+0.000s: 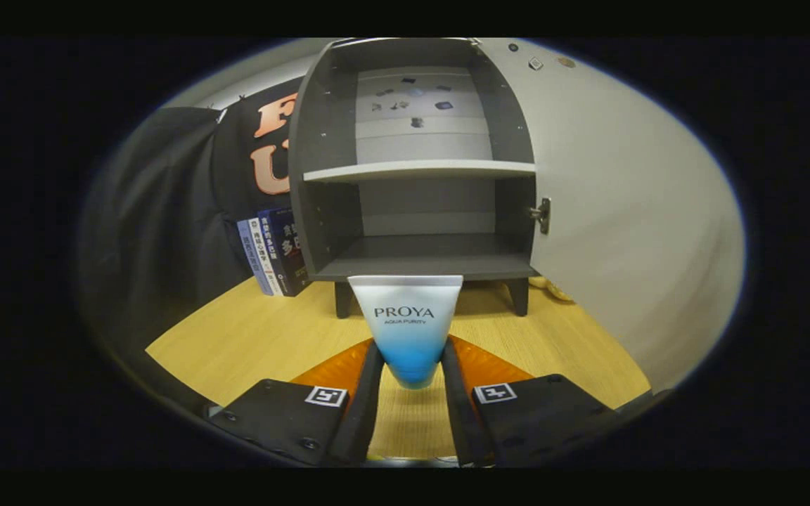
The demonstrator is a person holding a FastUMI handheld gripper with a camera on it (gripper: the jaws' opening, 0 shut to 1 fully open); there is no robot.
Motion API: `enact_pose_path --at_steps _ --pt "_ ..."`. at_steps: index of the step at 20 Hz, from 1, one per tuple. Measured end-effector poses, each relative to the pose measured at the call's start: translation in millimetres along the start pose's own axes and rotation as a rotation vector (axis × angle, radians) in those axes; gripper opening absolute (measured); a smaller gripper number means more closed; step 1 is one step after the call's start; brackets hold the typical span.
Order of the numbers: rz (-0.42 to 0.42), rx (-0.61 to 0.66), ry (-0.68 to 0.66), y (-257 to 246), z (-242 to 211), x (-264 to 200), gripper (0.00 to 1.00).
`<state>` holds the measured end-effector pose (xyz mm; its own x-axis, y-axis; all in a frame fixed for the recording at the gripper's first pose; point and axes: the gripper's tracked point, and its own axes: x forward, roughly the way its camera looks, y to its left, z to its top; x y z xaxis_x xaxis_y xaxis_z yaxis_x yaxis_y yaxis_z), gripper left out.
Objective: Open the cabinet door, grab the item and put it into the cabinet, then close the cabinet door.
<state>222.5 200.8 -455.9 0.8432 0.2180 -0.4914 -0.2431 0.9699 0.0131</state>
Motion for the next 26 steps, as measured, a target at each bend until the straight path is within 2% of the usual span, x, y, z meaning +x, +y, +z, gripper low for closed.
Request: enact_pose_path --at_steps 7,14,20,26 --pt "0.024 -0.059 -0.072 23 89 -23 0.52" --pt "0.014 -0.094 -0.151 35 178 -28 0.52" --pt "0.011 -0.089 -0.171 41 240 4 0.52" --pt "-0.039 -0.061 -0.180 27 286 53 0.52"
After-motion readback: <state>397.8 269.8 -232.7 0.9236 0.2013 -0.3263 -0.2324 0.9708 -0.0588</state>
